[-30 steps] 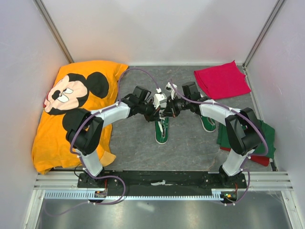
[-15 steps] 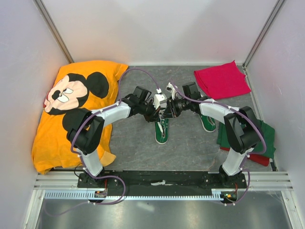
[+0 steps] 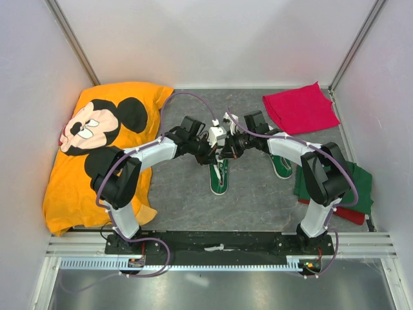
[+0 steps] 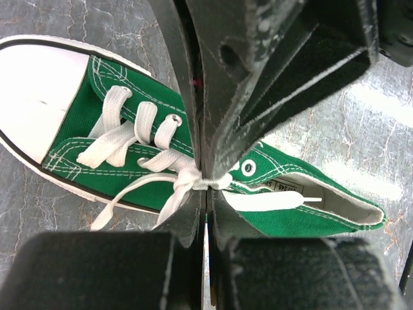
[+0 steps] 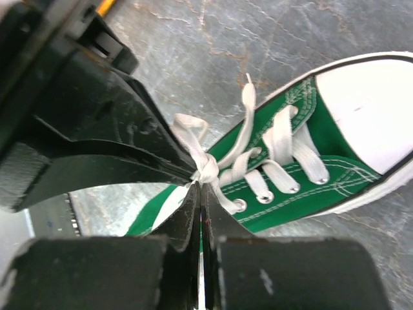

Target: Tie the shoes

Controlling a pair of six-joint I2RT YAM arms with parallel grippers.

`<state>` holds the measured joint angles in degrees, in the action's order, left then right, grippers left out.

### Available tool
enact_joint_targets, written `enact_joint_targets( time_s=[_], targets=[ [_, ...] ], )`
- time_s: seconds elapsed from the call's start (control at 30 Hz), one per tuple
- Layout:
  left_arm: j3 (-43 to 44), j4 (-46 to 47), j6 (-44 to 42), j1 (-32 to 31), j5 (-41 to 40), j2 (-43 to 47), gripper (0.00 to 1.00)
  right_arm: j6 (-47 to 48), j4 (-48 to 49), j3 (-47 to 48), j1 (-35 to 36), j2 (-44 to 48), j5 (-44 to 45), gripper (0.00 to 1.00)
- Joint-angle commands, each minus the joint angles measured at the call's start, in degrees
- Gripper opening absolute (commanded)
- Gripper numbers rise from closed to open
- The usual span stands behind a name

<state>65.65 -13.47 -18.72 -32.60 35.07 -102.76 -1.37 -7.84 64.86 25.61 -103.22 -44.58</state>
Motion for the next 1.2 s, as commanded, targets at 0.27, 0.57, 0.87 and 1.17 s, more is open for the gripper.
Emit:
enact_joint_targets(
  time_s=[0.27, 0.57, 0.87, 1.17],
  targets=[
    [0.5, 5.0, 5.4, 1.0, 5.4, 2.0, 0.2, 4.2, 1.1, -0.6, 0.4, 3.7, 4.9, 0.0],
    [0.6, 7.5, 8.2, 1.2, 6.6, 1.9, 0.3, 4.4, 1.3, -1.3, 0.4, 4.3, 4.6, 0.0],
    [-0.3, 8.1, 9.5, 2.1, 8.3, 2.2, 0.43, 4.4, 1.8, -1.4, 0.3, 4.4, 4.1, 0.0],
    [-1.6, 9.9, 11.3, 2.6, 9.1, 2.4, 0.31, 3.8, 2.2, -2.0, 0.1, 5.0, 3.4, 0.0]
  ],
)
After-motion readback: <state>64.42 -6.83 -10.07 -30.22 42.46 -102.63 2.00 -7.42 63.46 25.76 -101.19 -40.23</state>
